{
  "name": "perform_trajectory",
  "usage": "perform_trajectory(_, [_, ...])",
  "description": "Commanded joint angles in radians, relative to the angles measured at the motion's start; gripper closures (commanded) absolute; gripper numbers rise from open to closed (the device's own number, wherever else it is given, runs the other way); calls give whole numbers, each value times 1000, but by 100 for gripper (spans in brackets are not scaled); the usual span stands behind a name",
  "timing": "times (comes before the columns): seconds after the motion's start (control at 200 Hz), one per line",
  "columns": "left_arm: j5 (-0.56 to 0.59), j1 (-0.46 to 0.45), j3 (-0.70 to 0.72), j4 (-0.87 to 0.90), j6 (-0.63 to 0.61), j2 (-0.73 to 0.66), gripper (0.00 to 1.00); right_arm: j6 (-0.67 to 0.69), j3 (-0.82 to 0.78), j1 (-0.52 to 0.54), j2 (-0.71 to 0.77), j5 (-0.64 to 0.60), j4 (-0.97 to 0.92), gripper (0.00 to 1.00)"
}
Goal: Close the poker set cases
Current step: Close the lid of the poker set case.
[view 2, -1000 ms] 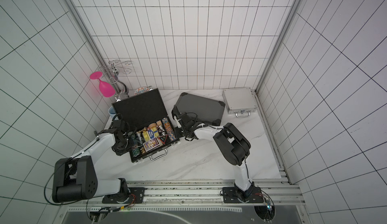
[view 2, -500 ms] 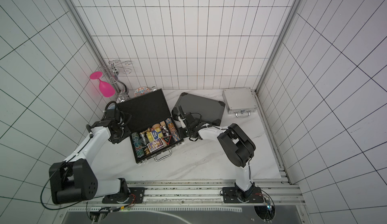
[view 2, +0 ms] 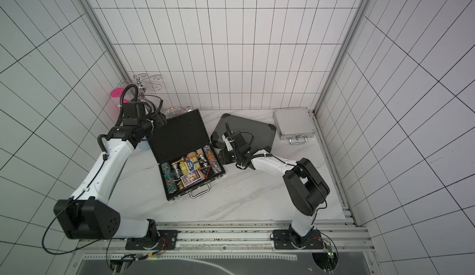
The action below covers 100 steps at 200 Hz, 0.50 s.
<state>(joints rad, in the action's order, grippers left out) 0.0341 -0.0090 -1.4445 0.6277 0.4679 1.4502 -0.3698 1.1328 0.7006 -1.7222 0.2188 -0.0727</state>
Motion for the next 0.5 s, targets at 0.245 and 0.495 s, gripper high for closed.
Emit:
perform_trajectory(0.245, [87, -14, -525, 234, -247, 453, 26, 51, 24, -2, 69, 24, -86, 29])
perform_trajectory(0.495, [-14, 7, -886, 465, -187, 715, 23, 63, 18, -2, 49, 37, -108, 29])
